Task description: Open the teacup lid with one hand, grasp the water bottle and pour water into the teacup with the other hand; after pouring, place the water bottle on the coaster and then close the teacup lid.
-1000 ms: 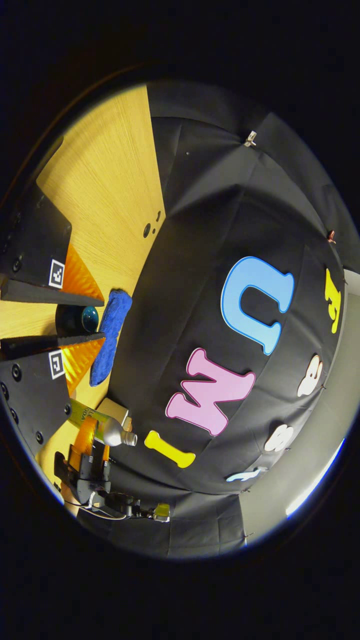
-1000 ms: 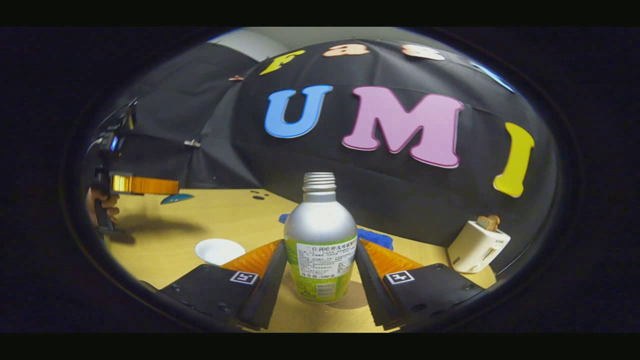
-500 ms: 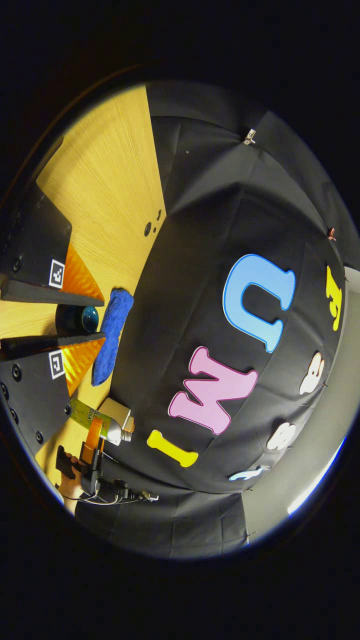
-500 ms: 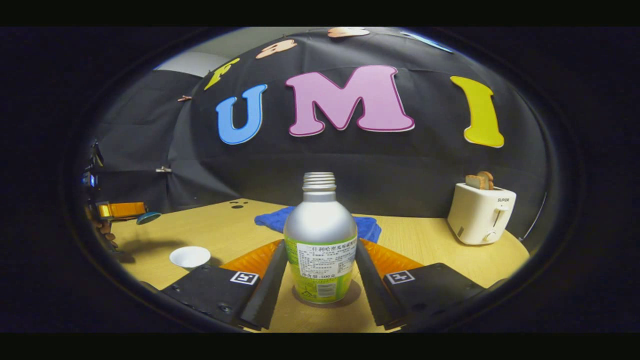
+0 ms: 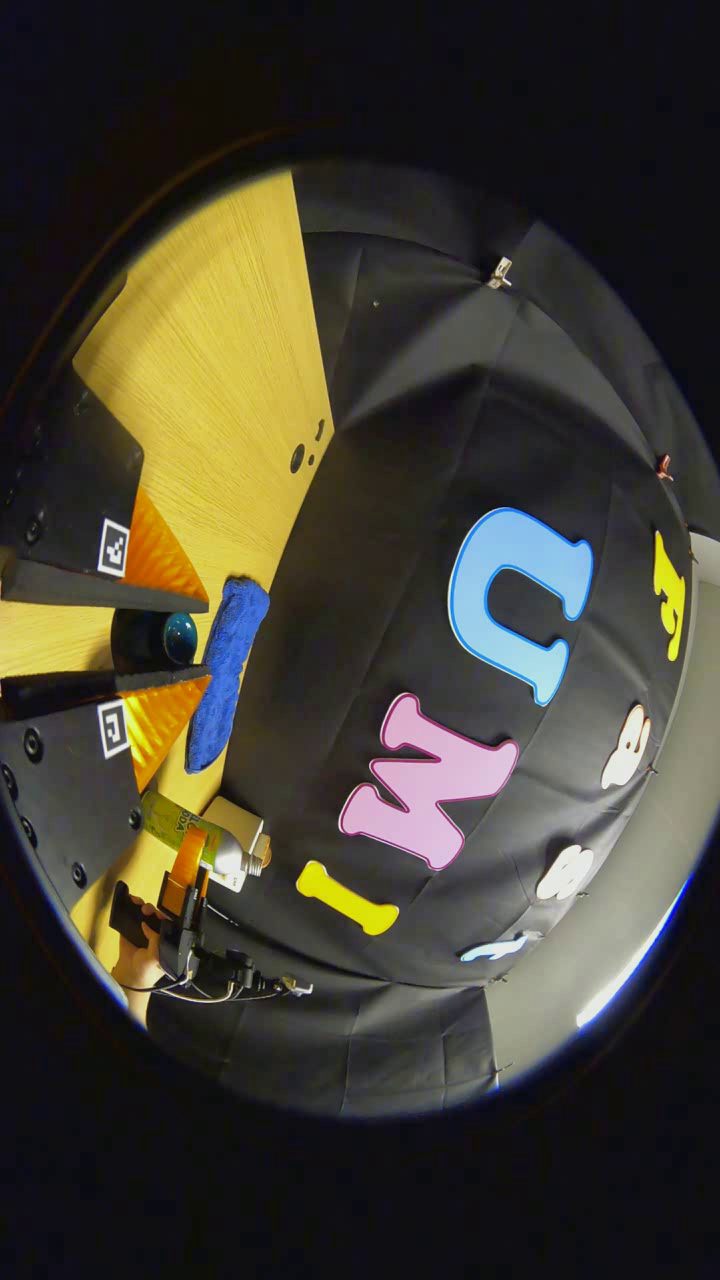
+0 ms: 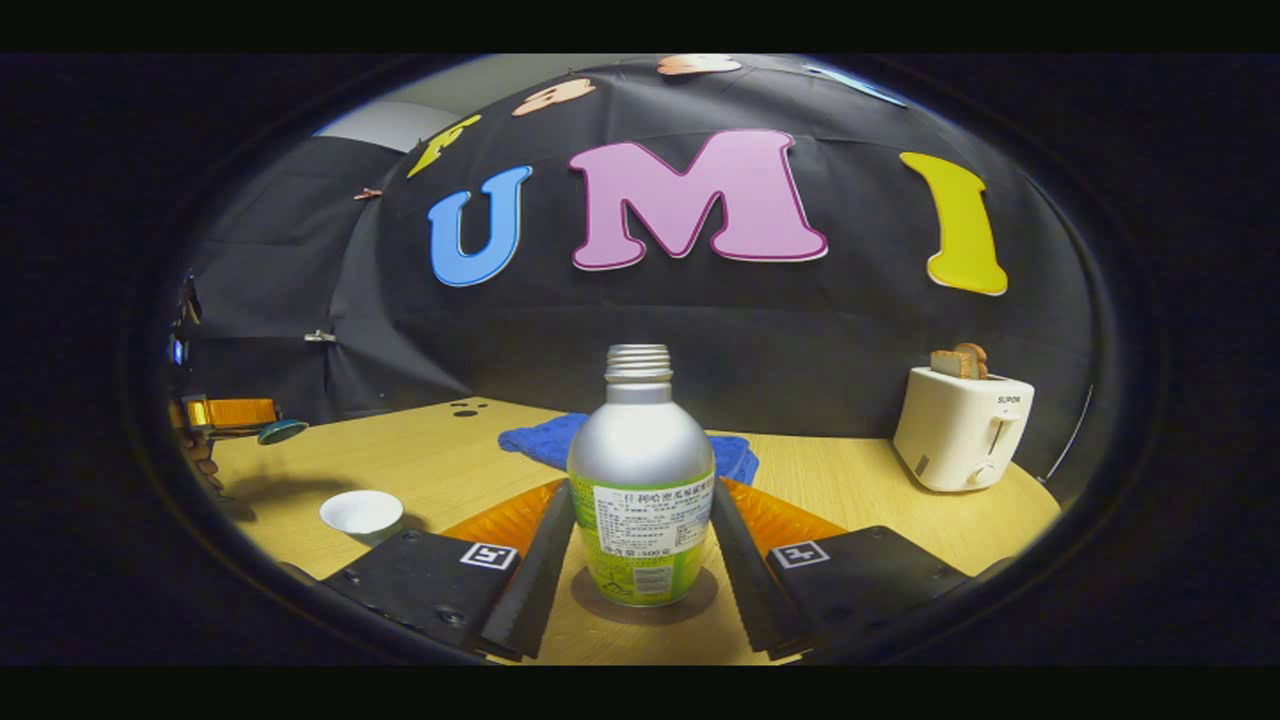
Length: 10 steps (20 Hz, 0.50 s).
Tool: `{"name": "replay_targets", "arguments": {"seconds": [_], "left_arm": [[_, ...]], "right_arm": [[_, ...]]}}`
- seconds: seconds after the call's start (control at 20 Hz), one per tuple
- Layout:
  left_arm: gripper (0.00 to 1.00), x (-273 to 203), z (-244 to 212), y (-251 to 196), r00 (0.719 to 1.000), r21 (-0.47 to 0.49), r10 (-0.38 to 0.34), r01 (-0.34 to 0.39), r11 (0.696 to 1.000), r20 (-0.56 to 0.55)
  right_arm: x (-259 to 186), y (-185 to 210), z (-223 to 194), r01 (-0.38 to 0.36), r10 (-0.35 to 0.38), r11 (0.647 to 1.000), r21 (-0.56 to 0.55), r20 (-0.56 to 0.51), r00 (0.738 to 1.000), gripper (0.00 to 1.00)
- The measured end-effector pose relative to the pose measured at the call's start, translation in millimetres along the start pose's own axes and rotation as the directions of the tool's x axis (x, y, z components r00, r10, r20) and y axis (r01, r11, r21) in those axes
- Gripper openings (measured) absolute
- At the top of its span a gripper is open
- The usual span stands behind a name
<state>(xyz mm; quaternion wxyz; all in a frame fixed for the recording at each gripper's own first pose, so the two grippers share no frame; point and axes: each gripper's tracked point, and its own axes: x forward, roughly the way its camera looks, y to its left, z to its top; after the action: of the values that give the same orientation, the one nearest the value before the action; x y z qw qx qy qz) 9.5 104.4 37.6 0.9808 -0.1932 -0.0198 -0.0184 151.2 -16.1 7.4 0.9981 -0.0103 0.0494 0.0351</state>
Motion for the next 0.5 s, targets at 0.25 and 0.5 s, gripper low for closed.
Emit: {"name": "replay_targets", "arguments": {"seconds": [0.25, 0.5], "left_arm": [[0.30, 0, 1, -3, 1.000, 0.000, -0.005, 0.005, 1.000, -0.002], [0.30, -3, 5, -6, 1.000, 0.017, -0.002, 0.002, 1.000, 0.009]], "right_arm": [[1, -3, -4, -0.007, 0.007, 1.000, 0.015, -0.003, 1.000, 0.77], [-8, -8, -11, -0.010, 0.010, 1.000, 0.029, -0.022, 1.000, 0.82]]}}
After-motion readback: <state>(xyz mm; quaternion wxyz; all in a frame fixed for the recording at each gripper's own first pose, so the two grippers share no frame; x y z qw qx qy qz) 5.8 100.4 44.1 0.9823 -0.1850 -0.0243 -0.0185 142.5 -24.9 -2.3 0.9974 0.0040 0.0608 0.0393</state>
